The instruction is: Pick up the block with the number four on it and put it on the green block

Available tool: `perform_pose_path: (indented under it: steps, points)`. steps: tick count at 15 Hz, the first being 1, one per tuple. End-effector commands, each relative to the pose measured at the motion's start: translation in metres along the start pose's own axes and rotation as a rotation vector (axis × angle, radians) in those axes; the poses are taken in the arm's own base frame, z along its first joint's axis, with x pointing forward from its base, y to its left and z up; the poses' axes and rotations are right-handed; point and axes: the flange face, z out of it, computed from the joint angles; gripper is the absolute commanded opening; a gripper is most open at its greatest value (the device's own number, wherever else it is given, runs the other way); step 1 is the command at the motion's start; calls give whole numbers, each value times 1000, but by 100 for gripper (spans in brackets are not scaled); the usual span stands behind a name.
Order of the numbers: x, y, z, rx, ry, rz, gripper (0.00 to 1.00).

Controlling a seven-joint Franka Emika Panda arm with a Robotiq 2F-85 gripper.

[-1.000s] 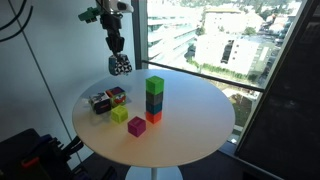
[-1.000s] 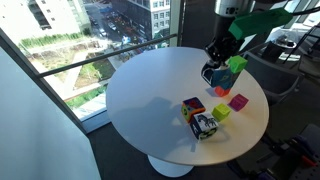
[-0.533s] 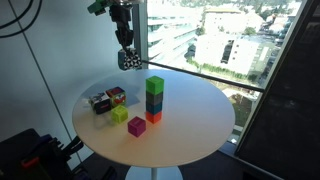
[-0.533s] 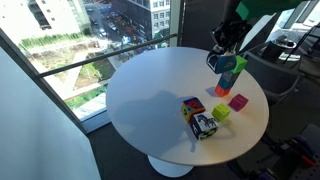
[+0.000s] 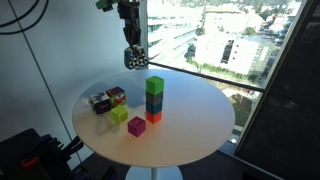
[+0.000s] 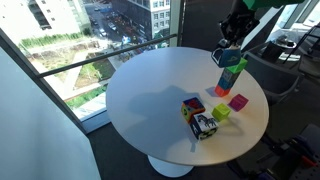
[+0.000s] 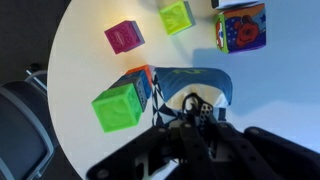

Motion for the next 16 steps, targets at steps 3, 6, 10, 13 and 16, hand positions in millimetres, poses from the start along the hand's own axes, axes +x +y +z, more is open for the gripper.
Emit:
perform_pose_path:
  steps: [3,6,10,13,16]
  points:
    - [7,17,-9,42,-46,20,5]
    - [5,13,0,32,-33,31,13]
    - [5,13,0,33,-34,31,13]
    - [5,13,0,33,-34,31,13]
    - [5,13,0,33,-34,31,5]
